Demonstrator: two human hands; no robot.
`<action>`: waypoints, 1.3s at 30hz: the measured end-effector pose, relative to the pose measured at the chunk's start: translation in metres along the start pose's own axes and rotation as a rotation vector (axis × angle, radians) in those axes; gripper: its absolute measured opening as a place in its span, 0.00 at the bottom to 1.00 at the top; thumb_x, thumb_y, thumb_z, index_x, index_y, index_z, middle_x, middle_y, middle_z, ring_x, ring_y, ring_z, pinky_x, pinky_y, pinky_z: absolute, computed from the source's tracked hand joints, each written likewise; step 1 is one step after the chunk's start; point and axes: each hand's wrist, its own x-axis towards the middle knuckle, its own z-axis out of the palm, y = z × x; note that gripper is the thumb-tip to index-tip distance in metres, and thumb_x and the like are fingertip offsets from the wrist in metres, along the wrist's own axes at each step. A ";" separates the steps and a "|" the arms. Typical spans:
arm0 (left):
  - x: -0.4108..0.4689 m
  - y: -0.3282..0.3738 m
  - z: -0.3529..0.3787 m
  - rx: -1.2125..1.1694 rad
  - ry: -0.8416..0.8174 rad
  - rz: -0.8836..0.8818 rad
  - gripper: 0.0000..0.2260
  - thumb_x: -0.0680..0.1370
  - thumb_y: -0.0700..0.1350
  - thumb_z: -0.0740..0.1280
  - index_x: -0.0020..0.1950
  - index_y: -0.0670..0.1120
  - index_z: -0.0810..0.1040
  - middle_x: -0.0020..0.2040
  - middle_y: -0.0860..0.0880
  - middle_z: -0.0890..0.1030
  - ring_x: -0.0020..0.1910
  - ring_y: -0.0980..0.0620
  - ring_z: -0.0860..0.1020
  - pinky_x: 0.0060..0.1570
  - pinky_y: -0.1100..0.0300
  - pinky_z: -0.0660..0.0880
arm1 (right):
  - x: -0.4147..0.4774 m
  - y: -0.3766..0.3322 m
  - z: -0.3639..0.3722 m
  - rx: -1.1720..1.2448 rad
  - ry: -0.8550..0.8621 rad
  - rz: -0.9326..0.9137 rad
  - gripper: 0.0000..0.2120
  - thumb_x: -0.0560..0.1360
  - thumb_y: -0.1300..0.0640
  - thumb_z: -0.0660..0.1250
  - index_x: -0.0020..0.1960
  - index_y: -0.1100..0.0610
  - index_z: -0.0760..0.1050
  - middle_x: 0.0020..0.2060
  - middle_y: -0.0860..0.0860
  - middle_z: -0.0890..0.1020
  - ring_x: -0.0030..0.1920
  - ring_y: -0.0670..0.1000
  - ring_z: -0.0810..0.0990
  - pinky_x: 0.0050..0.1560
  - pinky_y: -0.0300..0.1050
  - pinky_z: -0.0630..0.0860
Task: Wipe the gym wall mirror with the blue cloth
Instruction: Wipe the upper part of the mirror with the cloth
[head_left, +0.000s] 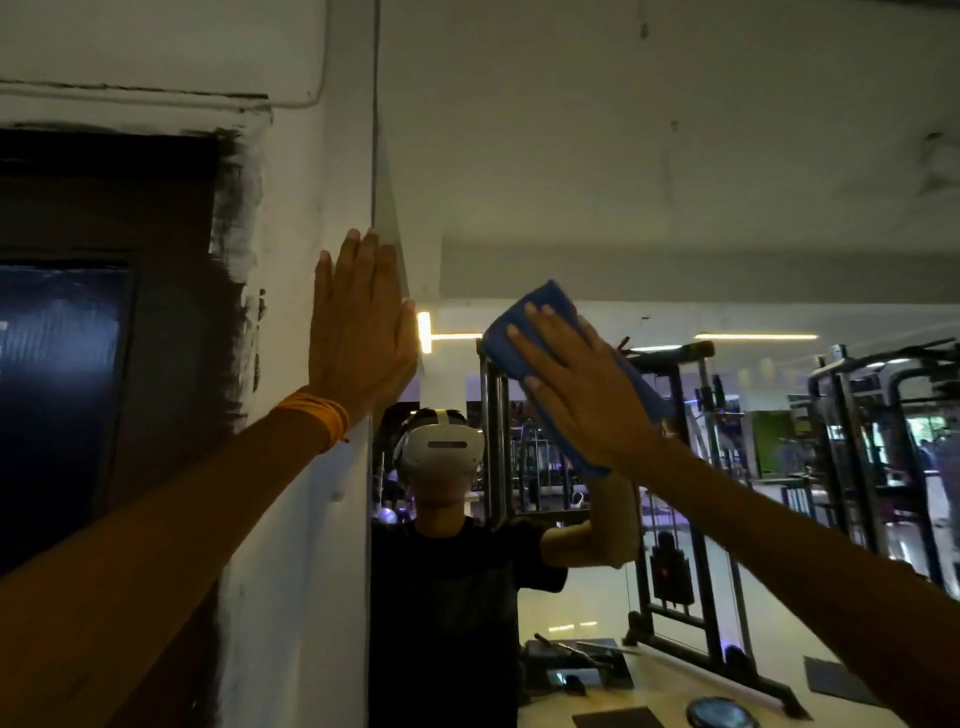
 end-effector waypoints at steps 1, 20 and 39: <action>0.002 0.010 0.002 -0.003 0.033 0.015 0.28 0.83 0.51 0.56 0.80 0.36 0.63 0.81 0.35 0.61 0.81 0.35 0.57 0.79 0.36 0.51 | -0.006 0.007 0.004 -0.002 -0.063 -0.068 0.27 0.86 0.43 0.49 0.81 0.55 0.58 0.81 0.56 0.58 0.83 0.50 0.47 0.82 0.49 0.42; 0.051 0.155 0.052 0.025 -0.039 0.030 0.24 0.81 0.51 0.53 0.72 0.39 0.71 0.74 0.38 0.70 0.76 0.38 0.66 0.74 0.37 0.62 | -0.050 0.157 -0.049 -0.059 0.250 0.565 0.28 0.84 0.47 0.50 0.82 0.55 0.60 0.79 0.60 0.63 0.80 0.61 0.60 0.80 0.62 0.54; 0.049 0.158 0.065 -0.028 0.089 0.027 0.24 0.83 0.48 0.58 0.76 0.38 0.67 0.79 0.37 0.65 0.80 0.38 0.61 0.77 0.37 0.58 | -0.094 0.189 -0.073 -0.029 0.063 0.068 0.27 0.84 0.47 0.51 0.82 0.51 0.55 0.81 0.58 0.60 0.81 0.58 0.55 0.80 0.63 0.54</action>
